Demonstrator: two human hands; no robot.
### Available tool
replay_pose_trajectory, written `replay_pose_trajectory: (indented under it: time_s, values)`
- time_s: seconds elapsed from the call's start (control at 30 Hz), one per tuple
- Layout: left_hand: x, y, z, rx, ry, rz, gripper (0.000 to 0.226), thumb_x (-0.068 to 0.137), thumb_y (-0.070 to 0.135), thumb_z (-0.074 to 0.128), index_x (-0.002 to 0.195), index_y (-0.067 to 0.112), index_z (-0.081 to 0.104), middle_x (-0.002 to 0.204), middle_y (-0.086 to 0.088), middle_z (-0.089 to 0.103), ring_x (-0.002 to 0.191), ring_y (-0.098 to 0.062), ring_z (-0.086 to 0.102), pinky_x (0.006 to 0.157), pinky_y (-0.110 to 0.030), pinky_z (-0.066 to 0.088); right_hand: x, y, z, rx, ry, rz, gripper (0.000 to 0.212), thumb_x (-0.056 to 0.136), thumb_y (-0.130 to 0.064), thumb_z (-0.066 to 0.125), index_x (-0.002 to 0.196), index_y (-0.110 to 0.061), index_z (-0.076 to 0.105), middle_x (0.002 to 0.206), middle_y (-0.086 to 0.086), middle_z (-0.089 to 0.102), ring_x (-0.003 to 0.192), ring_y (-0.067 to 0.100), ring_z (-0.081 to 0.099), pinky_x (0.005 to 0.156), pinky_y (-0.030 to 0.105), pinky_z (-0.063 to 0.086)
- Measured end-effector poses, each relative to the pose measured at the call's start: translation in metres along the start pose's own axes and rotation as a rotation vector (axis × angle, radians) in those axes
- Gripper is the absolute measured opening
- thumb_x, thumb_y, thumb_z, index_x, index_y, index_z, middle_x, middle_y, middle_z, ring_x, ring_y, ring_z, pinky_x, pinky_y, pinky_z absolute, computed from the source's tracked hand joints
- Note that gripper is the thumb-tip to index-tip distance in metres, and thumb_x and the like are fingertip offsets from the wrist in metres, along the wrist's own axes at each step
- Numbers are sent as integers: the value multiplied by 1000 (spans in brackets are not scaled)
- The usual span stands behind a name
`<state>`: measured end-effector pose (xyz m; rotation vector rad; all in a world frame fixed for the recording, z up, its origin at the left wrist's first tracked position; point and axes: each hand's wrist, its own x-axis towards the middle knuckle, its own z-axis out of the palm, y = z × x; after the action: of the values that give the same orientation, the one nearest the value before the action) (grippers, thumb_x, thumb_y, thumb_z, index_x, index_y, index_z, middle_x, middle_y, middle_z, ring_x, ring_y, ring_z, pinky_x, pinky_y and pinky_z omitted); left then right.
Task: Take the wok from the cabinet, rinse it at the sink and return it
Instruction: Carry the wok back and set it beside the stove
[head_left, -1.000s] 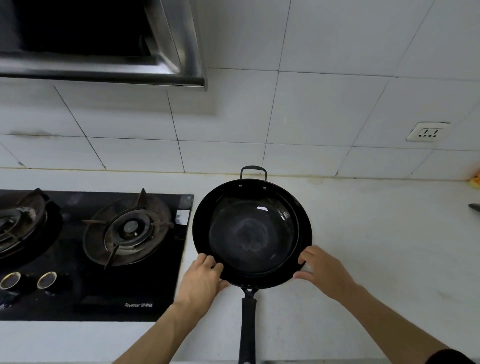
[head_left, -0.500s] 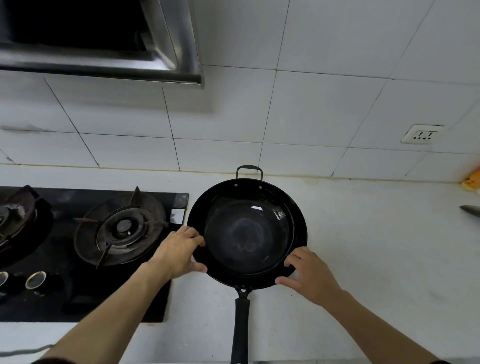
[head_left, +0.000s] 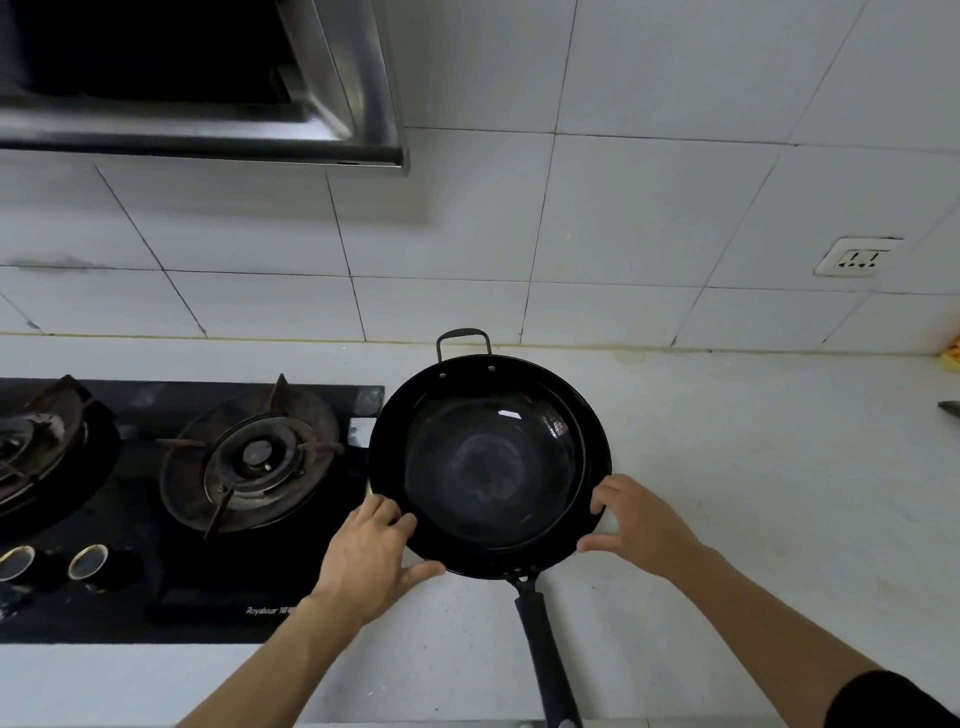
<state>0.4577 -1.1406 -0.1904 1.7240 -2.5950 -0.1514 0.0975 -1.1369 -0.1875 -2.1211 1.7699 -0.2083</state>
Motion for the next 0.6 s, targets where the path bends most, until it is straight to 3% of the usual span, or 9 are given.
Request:
replay_pose_trajectory:
  time_s: [0.1, 0.33, 0.6]
  values:
    - [-7, 4, 1, -22, 34, -20, 69, 74, 82, 38, 106, 26, 62, 106, 7, 58, 107, -15, 47, 91, -31, 47, 3, 1, -1, 7, -6, -7, 53, 67, -63, 74, 95, -22, 59, 97, -10, 53, 85, 9, 53, 78, 27, 50]
    - [-5, -17, -2, 29, -27, 22, 74, 74, 82, 37, 117, 25, 58, 115, 6, 55, 114, -15, 43, 97, -30, 41, -6, -11, 14, 13, 13, -2, 52, 64, -69, 71, 87, -26, 55, 90, -12, 49, 79, 8, 51, 70, 21, 47]
    - [-7, -40, -11, 45, -57, 67, 71, 74, 82, 41, 116, 27, 58, 117, 8, 54, 117, -13, 41, 99, -28, 38, -16, -38, 30, 4, 65, 15, 49, 67, -68, 69, 84, -26, 51, 87, -13, 47, 76, 6, 47, 64, 16, 41]
